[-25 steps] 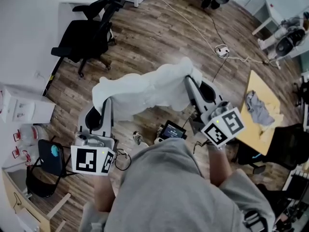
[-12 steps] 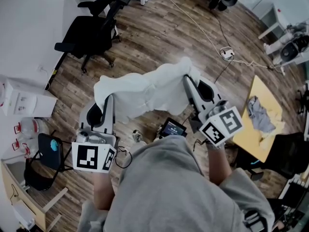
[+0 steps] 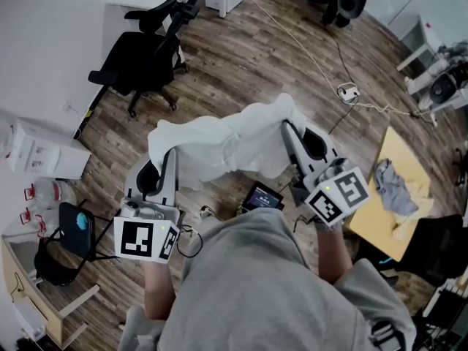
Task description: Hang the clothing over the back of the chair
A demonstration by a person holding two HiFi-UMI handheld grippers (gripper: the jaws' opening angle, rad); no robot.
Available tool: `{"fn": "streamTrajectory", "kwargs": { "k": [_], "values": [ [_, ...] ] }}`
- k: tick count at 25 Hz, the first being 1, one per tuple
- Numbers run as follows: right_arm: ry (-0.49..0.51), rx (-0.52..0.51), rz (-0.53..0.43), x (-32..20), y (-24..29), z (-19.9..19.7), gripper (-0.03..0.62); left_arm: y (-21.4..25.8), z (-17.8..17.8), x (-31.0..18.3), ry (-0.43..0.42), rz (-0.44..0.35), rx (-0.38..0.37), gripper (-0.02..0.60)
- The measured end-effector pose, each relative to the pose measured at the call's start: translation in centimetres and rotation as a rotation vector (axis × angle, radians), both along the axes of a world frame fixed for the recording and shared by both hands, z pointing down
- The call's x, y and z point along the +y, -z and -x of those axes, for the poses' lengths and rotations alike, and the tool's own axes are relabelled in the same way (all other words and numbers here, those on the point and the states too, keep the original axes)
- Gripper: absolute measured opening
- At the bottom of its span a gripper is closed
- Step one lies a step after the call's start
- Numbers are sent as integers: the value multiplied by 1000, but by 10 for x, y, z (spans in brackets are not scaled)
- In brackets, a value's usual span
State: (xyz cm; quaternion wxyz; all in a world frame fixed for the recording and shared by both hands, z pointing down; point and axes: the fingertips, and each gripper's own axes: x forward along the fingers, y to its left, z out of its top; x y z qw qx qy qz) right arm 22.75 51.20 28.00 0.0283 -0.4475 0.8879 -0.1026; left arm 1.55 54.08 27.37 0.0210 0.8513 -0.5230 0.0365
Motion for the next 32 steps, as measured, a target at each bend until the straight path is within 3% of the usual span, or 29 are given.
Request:
{"fn": "streamTrajectory", "kwargs": {
  "k": [9,19,32],
  "values": [
    [10,-17,7,-3,-5,-32,46,-9,-31,-4,13,0,11,54],
    [-61,-32,37,-26,-17,-55,46,-22,-44,-32,-27,21,9,54],
    [-132,-7,50,-117,-16,-67,46,-24,-51,-140,-76,23,41,54]
  ]
}}
